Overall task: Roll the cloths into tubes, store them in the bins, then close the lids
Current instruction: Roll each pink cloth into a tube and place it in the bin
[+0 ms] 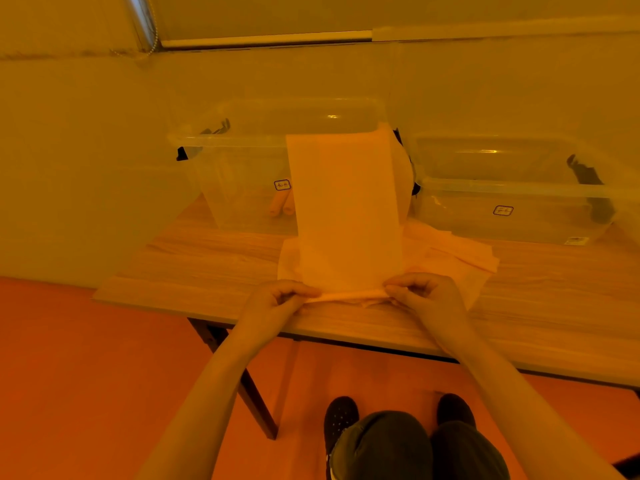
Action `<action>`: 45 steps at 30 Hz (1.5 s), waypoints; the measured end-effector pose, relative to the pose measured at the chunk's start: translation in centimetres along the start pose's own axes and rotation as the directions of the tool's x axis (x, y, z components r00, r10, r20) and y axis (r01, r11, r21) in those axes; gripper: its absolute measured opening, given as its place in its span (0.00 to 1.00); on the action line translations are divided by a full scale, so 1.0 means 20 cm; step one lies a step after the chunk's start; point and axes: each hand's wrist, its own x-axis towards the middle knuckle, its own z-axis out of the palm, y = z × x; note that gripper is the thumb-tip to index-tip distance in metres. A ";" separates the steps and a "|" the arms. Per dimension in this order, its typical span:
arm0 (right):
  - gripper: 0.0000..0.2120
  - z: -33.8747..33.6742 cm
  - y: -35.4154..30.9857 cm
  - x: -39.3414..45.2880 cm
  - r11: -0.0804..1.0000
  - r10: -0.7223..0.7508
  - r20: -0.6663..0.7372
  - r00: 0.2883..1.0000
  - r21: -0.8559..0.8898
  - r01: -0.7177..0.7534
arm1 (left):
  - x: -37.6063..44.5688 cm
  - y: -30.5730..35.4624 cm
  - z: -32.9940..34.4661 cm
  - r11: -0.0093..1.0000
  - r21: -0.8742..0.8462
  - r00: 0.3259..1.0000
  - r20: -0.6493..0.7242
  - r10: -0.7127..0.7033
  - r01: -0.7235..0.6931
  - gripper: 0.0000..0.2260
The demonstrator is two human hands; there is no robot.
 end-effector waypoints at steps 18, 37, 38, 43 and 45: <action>0.05 0.00 0.00 -0.01 1.000 0.006 0.024 1.000 -0.012 -0.005 | 0.00 -0.02 0.03 0.998 0.005 0.998 0.013 0.067 -0.068 0.04; 0.02 0.00 0.00 -0.01 1.000 0.004 0.048 0.999 -0.031 -0.003 | 0.00 -0.02 0.02 0.998 -0.020 0.998 0.010 0.061 -0.061 0.07; 0.02 0.00 0.00 -0.01 1.000 0.004 0.051 0.999 -0.012 -0.004 | -0.01 -0.01 0.02 0.998 -0.017 0.998 0.009 0.065 -0.064 0.06; 0.05 0.00 -0.01 -0.02 0.997 0.003 0.086 0.996 0.080 -0.009 | -0.01 -0.01 0.03 0.998 0.030 0.998 -0.003 0.060 -0.060 0.03; 0.06 0.00 -0.01 -0.02 0.998 -0.002 0.090 0.996 0.061 -0.003 | 0.00 -0.01 0.03 0.998 0.033 0.998 -0.005 0.059 -0.058 0.03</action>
